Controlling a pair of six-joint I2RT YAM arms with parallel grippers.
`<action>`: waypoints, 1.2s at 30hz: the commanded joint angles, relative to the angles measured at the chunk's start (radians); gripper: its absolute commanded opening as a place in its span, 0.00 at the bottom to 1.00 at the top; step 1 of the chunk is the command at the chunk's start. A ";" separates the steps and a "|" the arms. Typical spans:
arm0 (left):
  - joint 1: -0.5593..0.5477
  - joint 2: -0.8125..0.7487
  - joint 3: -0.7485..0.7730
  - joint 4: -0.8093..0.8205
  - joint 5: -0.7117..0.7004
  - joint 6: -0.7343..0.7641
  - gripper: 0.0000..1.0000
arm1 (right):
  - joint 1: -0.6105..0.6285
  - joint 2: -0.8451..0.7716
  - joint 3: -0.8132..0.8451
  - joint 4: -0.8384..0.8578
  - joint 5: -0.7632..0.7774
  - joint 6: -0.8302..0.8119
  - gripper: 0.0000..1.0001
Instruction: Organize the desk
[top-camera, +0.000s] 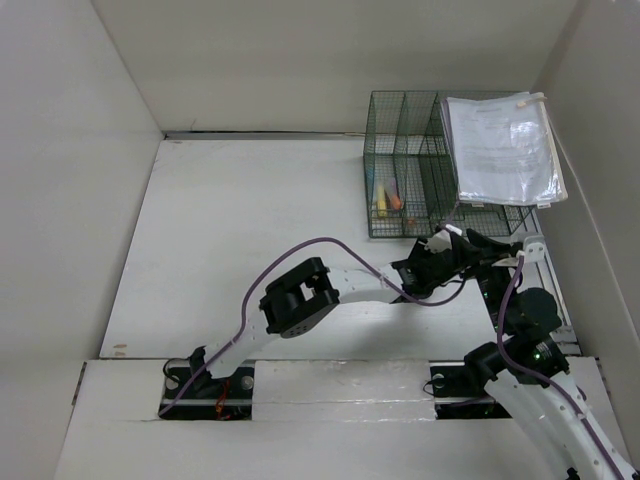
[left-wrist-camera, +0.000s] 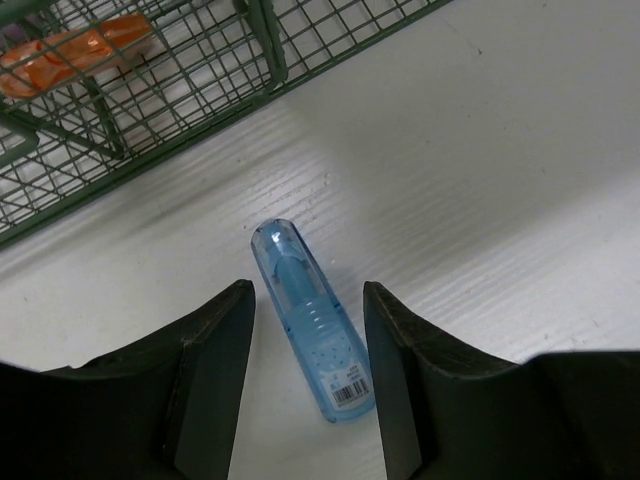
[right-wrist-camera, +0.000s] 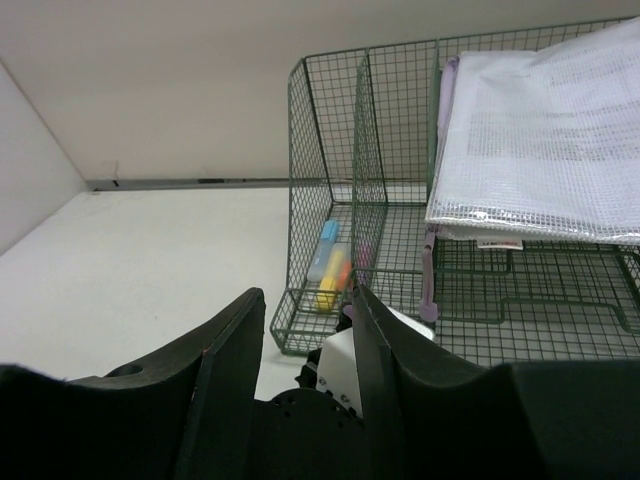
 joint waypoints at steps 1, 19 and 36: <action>-0.004 0.025 0.071 0.011 -0.034 0.070 0.43 | -0.005 0.001 0.003 0.030 -0.011 -0.005 0.46; 0.028 0.054 0.099 0.003 0.003 0.107 0.18 | -0.005 0.014 0.003 0.035 -0.019 -0.005 0.46; 0.048 -0.490 -0.398 0.339 -0.014 0.104 0.12 | -0.005 -0.052 -0.003 0.009 0.035 -0.008 0.44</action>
